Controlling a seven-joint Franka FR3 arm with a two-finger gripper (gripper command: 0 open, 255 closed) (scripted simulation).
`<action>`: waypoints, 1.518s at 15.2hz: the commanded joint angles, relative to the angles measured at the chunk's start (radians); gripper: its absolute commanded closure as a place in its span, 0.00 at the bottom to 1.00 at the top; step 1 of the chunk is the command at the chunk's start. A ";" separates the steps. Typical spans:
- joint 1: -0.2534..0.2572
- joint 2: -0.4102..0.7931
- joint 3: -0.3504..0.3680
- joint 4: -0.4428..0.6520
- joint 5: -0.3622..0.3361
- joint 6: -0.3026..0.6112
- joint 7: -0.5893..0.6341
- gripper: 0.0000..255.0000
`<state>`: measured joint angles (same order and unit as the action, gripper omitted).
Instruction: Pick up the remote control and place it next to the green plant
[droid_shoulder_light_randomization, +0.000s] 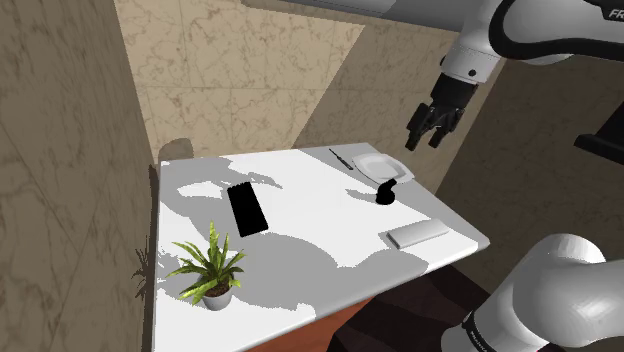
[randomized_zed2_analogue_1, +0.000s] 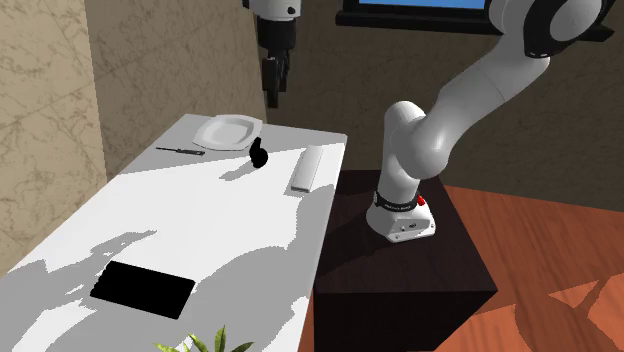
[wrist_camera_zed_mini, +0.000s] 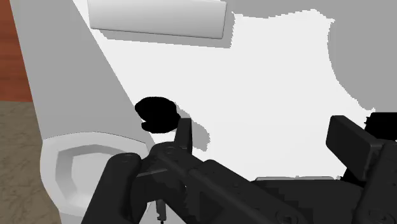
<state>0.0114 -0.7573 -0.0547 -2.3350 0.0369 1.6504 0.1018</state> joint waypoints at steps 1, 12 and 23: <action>0.000 0.000 0.000 0.000 0.000 0.000 0.000 0.00; 0.137 -0.196 -0.190 -0.411 -0.205 0.183 -0.638 0.00; 0.142 -0.174 -0.469 -0.643 -0.521 0.435 -1.181 0.00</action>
<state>0.1565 -0.9411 -0.5097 -2.9671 -0.4671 2.0632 -1.0619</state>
